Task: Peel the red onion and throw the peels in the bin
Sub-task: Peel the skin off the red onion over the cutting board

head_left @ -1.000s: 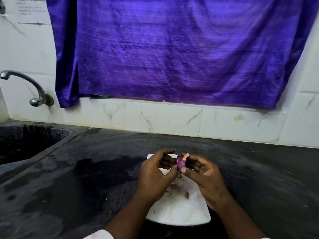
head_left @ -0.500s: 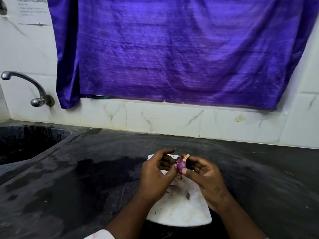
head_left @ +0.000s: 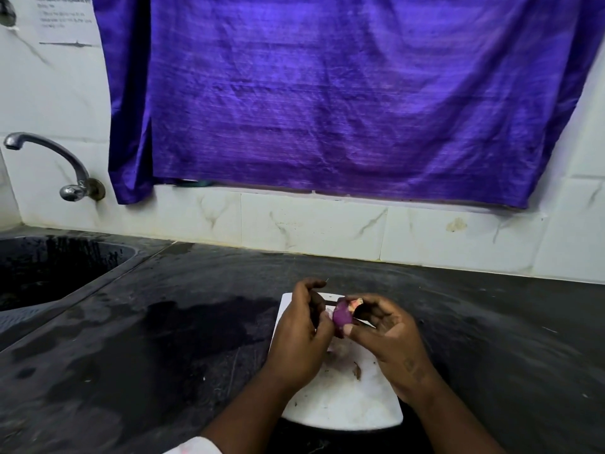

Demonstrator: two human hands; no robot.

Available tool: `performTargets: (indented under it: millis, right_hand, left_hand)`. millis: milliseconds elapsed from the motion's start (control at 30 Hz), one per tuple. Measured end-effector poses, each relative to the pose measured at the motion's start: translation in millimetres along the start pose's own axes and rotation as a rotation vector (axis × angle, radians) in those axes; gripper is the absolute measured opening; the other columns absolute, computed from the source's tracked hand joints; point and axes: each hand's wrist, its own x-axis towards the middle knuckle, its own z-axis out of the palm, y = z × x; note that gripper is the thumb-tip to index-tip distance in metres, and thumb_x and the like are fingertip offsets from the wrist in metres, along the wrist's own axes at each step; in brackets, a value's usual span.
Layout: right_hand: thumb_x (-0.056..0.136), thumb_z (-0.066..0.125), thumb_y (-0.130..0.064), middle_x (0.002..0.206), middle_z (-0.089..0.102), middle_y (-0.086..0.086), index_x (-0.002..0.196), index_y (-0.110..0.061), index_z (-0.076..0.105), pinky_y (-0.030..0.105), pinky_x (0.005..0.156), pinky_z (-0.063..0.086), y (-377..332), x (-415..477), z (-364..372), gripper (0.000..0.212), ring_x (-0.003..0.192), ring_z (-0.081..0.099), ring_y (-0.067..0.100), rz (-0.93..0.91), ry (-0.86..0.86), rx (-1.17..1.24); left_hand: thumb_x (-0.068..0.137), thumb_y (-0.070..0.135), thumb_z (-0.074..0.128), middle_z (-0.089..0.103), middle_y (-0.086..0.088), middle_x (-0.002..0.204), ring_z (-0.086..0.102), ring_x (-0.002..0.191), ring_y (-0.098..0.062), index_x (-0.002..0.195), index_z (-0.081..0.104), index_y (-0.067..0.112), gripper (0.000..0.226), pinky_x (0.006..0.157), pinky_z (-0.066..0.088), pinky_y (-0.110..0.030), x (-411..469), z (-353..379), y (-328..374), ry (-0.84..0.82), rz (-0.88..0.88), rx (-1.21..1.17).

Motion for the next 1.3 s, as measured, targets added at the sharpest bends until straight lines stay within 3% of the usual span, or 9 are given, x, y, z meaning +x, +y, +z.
performTargets:
  millis: [133, 333, 433, 500, 667, 733, 867, 1067, 1300]
  right_hand:
    - [0.071, 0.075, 0.013, 0.11, 0.077, 0.011, 0.107, -0.012, 0.072, 0.031, 0.082, 0.062, -2, 2, -2, 0.044, 0.101, 0.075, 0.024, 0.032, -0.009, 0.176]
    - [0.082, 0.053, 0.025, 0.109, 0.076, 0.018, 0.108, -0.006, 0.07, 0.031, 0.079, 0.062, -2, 3, 0, 0.044, 0.095, 0.074, 0.027, 0.106, -0.056, 0.319]
    - [0.08, 0.06, 0.015, 0.113, 0.074, 0.021, 0.11, -0.004, 0.069, 0.031, 0.077, 0.063, -2, 4, -2, 0.037, 0.096, 0.074, 0.029, 0.111, -0.063, 0.429]
    - [0.081, 0.058, 0.01, 0.113, 0.075, 0.02, 0.112, -0.003, 0.066, 0.03, 0.075, 0.063, 0, 6, -5, 0.036, 0.098, 0.074, 0.028, 0.13, -0.05, 0.485]
    - [0.088, 0.056, 0.015, 0.114, 0.076, 0.017, 0.117, -0.005, 0.068, 0.032, 0.086, 0.061, 5, 5, 0, 0.037, 0.099, 0.074, 0.027, 0.181, -0.004, 0.302]
    - [0.087, 0.059, 0.013, 0.113, 0.077, 0.014, 0.114, -0.009, 0.07, 0.033, 0.09, 0.06, 4, 5, 1, 0.037, 0.102, 0.074, 0.026, 0.178, 0.012, 0.254]
    - [0.091, 0.059, 0.008, 0.111, 0.078, 0.008, 0.107, -0.018, 0.077, 0.028, 0.085, 0.061, 2, 4, 1, 0.036, 0.102, 0.075, 0.023, 0.169, -0.001, 0.211]
    - [0.084, 0.071, -0.013, 0.119, 0.076, 0.004, 0.122, -0.017, 0.072, 0.038, 0.096, 0.057, 4, 5, 4, 0.038, 0.113, 0.071, 0.023, 0.145, -0.048, 0.101]
    - [0.085, 0.071, 0.006, 0.111, 0.079, 0.006, 0.113, -0.009, 0.076, 0.023, 0.082, 0.059, 10, 5, -2, 0.033, 0.107, 0.073, 0.019, 0.05, -0.059, -0.008]
  left_hand:
    - [0.102, 0.011, 0.051, 0.07, -0.003, 0.101, 0.077, 0.081, -0.007, 0.132, 0.042, 0.033, 0.038, 0.065, 0.065, -0.039, 3, -1, -7, -0.002, -0.075, -0.026]
    - [0.101, 0.016, 0.057, 0.069, 0.0, 0.089, 0.075, 0.078, -0.01, 0.12, 0.045, 0.038, 0.032, 0.059, 0.064, -0.035, 3, 3, -10, -0.033, -0.074, 0.04]
    - [0.099, 0.012, 0.057, 0.059, 0.008, 0.072, 0.062, 0.065, -0.002, 0.12, 0.047, 0.03, 0.03, 0.055, 0.049, -0.024, 5, 2, -16, -0.012, -0.081, 0.162]
    - [0.096, 0.008, 0.055, 0.053, 0.009, 0.07, 0.053, 0.063, -0.003, 0.117, 0.051, 0.025, 0.027, 0.058, 0.037, -0.026, 7, 0, -19, 0.025, -0.108, 0.218]
    - [0.102, 0.013, 0.049, 0.067, 0.011, 0.1, 0.064, 0.091, -0.004, 0.116, 0.061, 0.027, 0.024, 0.073, 0.052, -0.027, 7, -1, -17, 0.108, -0.057, 0.187]
    - [0.103, 0.017, 0.055, 0.07, 0.014, 0.105, 0.066, 0.097, -0.002, 0.119, 0.063, 0.029, 0.022, 0.075, 0.054, -0.018, 6, -2, -9, 0.138, -0.028, 0.083]
    - [0.096, 0.014, 0.071, 0.073, 0.005, 0.103, 0.072, 0.091, -0.005, 0.122, 0.066, 0.022, 0.027, 0.061, 0.055, -0.014, 2, 0, 2, 0.022, -0.013, -0.105]
    - [0.09, 0.008, 0.075, 0.073, 0.005, 0.101, 0.073, 0.092, -0.011, 0.118, 0.066, 0.029, 0.036, 0.072, 0.062, -0.025, 6, 1, -1, 0.059, -0.074, -0.134]
    - [0.086, 0.021, 0.082, 0.072, 0.008, 0.097, 0.072, 0.092, -0.006, 0.117, 0.067, 0.03, 0.035, 0.068, 0.064, -0.027, 5, 1, -2, 0.058, -0.084, -0.111]
